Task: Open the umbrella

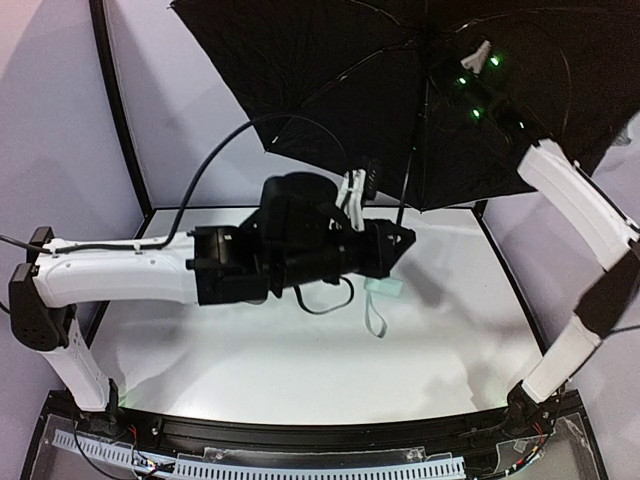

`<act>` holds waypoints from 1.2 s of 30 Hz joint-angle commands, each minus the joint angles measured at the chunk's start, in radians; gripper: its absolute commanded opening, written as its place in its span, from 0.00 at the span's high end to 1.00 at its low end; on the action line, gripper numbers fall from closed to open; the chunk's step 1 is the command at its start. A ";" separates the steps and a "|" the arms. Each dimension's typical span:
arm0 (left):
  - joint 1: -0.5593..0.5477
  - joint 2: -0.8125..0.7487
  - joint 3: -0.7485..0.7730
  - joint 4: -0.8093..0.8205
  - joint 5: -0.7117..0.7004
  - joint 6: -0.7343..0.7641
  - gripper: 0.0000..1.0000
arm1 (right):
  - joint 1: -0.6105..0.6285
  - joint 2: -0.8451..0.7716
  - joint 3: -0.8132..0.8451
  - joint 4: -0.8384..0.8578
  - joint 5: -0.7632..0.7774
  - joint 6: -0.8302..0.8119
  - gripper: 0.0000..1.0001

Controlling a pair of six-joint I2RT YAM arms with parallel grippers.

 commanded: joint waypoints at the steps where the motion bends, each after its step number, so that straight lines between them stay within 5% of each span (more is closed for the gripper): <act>1: -0.178 0.026 -0.030 -0.434 0.466 0.188 0.99 | -0.140 0.161 0.280 0.047 0.438 -0.121 1.00; 10: -0.188 0.084 0.091 -0.634 0.553 0.205 0.99 | -0.237 0.494 0.798 -0.155 0.537 -0.172 1.00; 29: -0.230 0.125 0.214 -0.891 0.770 0.260 0.99 | -0.336 0.645 0.856 -0.105 0.412 -0.083 1.00; 33: -0.227 0.122 0.216 -0.889 0.726 0.280 0.99 | -0.334 0.584 0.753 -0.054 0.331 -0.060 1.00; 36: -0.217 0.075 0.175 -0.828 0.486 0.279 0.99 | -0.317 0.475 0.557 0.086 0.197 -0.030 1.00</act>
